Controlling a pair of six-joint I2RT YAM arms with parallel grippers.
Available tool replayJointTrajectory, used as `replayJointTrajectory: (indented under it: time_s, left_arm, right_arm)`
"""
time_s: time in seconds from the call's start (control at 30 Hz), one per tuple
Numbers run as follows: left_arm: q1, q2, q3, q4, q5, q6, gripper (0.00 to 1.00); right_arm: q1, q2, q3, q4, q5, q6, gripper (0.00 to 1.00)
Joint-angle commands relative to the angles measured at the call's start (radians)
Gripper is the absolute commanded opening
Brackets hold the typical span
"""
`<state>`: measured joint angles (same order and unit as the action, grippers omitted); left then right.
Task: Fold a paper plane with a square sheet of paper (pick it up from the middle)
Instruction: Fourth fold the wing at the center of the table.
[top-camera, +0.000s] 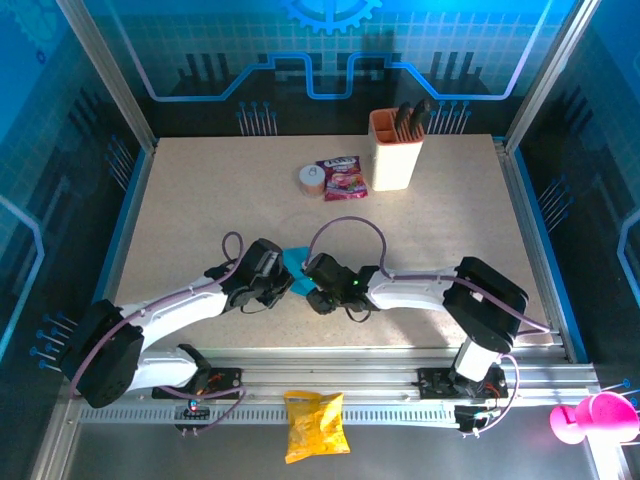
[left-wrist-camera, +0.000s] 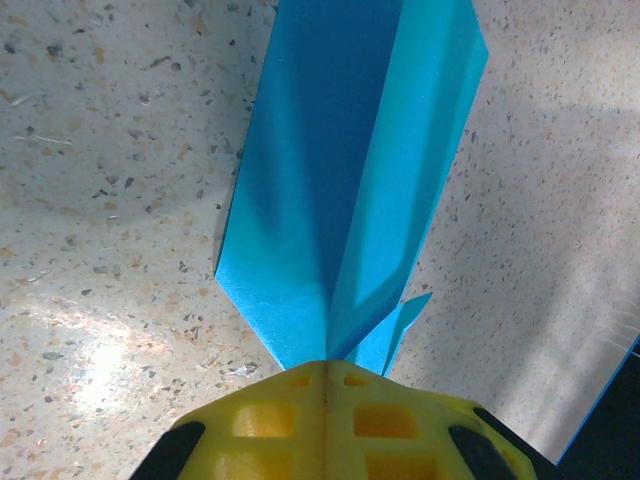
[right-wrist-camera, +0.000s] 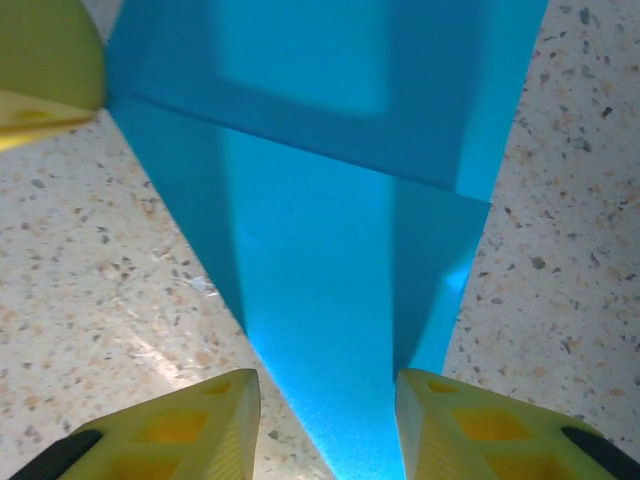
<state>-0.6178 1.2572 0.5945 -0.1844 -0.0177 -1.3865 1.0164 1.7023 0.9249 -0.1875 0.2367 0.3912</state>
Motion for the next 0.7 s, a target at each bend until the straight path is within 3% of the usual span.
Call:
replayJointTrajectory:
  time_s: [0.0,0.3,0.67]
  left_arm:
    - [0.000,-0.007,0.033,-0.027,0.019,-0.004,0.00]
    - [0.000,-0.002,0.034,-0.027,0.018,-0.002,0.00]
    - [-0.001,0.003,0.035,-0.026,0.019,0.002,0.00]
  right_arm:
    - [0.014,0.021,0.022,-0.013,0.045,-0.001,0.38]
    - [0.014,0.028,0.002,-0.006,0.041,0.014,0.26]
    - [0.015,0.022,-0.027,-0.002,0.037,0.032,0.22]
